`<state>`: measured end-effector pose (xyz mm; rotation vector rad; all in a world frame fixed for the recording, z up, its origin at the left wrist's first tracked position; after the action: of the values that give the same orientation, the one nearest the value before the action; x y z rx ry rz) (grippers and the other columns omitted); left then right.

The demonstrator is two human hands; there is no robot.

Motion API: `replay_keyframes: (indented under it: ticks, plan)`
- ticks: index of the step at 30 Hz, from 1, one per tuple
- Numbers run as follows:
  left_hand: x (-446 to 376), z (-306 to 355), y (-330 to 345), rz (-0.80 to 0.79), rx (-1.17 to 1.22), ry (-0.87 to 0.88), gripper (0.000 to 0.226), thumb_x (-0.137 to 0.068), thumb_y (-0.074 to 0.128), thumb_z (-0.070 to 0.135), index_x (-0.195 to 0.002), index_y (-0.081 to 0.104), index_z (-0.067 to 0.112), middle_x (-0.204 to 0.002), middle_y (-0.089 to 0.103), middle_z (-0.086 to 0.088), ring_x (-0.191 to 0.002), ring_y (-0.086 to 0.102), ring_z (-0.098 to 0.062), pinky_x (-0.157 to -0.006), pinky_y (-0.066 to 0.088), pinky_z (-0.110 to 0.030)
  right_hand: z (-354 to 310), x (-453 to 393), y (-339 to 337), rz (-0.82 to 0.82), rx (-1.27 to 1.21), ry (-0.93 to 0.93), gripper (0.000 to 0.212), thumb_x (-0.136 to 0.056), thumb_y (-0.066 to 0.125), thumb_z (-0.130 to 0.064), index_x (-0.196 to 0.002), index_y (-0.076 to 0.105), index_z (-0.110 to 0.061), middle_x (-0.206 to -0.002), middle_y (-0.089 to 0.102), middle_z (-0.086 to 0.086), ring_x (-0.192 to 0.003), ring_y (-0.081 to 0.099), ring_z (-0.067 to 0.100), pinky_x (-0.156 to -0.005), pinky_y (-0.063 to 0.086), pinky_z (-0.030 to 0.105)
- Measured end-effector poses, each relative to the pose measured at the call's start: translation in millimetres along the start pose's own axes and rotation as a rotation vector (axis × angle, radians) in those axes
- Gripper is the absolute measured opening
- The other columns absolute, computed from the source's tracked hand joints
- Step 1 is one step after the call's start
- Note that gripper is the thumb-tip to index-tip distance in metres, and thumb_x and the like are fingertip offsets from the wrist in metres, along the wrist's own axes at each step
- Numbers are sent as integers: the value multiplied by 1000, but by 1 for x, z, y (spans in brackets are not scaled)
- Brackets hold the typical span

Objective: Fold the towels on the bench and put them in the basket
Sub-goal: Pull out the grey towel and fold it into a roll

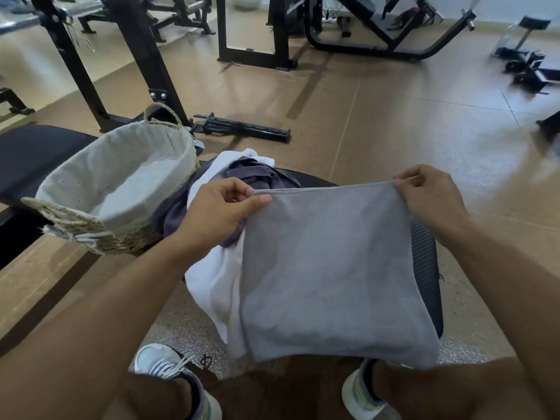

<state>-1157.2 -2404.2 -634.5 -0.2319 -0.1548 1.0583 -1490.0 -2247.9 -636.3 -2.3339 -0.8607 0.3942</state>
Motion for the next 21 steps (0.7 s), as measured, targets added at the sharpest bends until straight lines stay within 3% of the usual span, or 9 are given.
replay_keyframes:
  ticks: [3, 4, 7, 9, 12, 15, 17, 19, 21]
  plan:
    - [5, 4, 8, -3, -20, 44, 23, -79, 84, 22, -81, 66, 8, -62, 58, 4, -54, 52, -5, -48, 47, -18, -17, 12, 24, -146, 70, -87, 14, -93, 68, -21, -107, 67, -23, -103, 69, -3, -92, 63, 13, -66, 45, 12]
    - [6, 5, 12, -16, -30, 45, 23, -79, 85, 22, -79, 66, 10, -63, 58, 3, -53, 52, -4, -47, 45, -17, -26, 19, 34, -192, 104, -138, 16, -92, 71, -23, -107, 67, -27, -104, 69, -5, -95, 64, 11, -72, 47, 14]
    - [12, 5, 24, -56, -32, 45, 26, -76, 87, 24, -76, 63, 13, -65, 58, 0, -56, 52, -8, -49, 45, -17, -53, 43, 59, -298, 148, -340, 21, -89, 74, -33, -107, 65, -40, -106, 70, -15, -101, 65, 5, -95, 54, 36]
    - [15, 6, 31, -77, -46, 68, 29, -73, 88, 25, -76, 63, 12, -64, 58, 0, -59, 51, -11, -53, 46, -20, -71, 63, 76, -399, 139, -456, 26, -91, 73, -38, -116, 67, -38, -110, 68, -19, -103, 62, -1, -97, 53, 36]
    - [24, 11, 45, -137, -55, 109, 29, -72, 89, 23, -76, 63, 10, -64, 57, 1, -58, 47, -10, -54, 41, -19, -95, 91, 95, -508, 111, -572, 39, -91, 73, -41, -128, 63, -40, -114, 65, -21, -104, 61, -1, -91, 53, 26]
    - [30, 16, 54, -189, -46, 132, 27, -71, 88, 26, -75, 64, 13, -64, 59, 3, -60, 49, -11, -56, 43, -21, -105, 104, 103, -535, 97, -657, 30, -91, 72, -43, -119, 68, -35, -108, 64, -21, -100, 60, 0, -80, 48, 14]
    - [33, 18, 56, -221, -45, 138, 26, -69, 87, 29, -78, 67, 15, -66, 64, 2, -62, 55, -15, -60, 50, -27, -111, 103, 99, -503, 93, -701, 18, -91, 73, -34, -107, 72, -26, -102, 64, -17, -94, 59, 2, -77, 42, 12]
    - [35, 16, 56, -236, -74, 128, 27, -69, 89, 28, -81, 69, 15, -72, 70, -1, -66, 61, -24, -67, 58, -33, -112, 98, 93, -476, 84, -718, 9, -89, 75, -23, -98, 70, -22, -102, 66, -9, -94, 58, 5, -78, 41, 15]
    - [33, 9, 55, -256, -167, 100, 29, -68, 92, 24, -85, 70, 15, -78, 74, -2, -76, 68, -27, -71, 59, -31, -109, 92, 88, -464, 82, -704, 10, -89, 74, -18, -93, 67, -24, -103, 67, -7, -95, 59, 7, -80, 46, 20]
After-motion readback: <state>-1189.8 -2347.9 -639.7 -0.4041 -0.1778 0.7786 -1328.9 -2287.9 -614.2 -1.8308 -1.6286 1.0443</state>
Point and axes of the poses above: each hand's wrist, its own x-axis away from the middle knuckle, its own y-axis out of the palm, z = x × y, the point moved 10 cm from there along -x, towards the middle knuckle
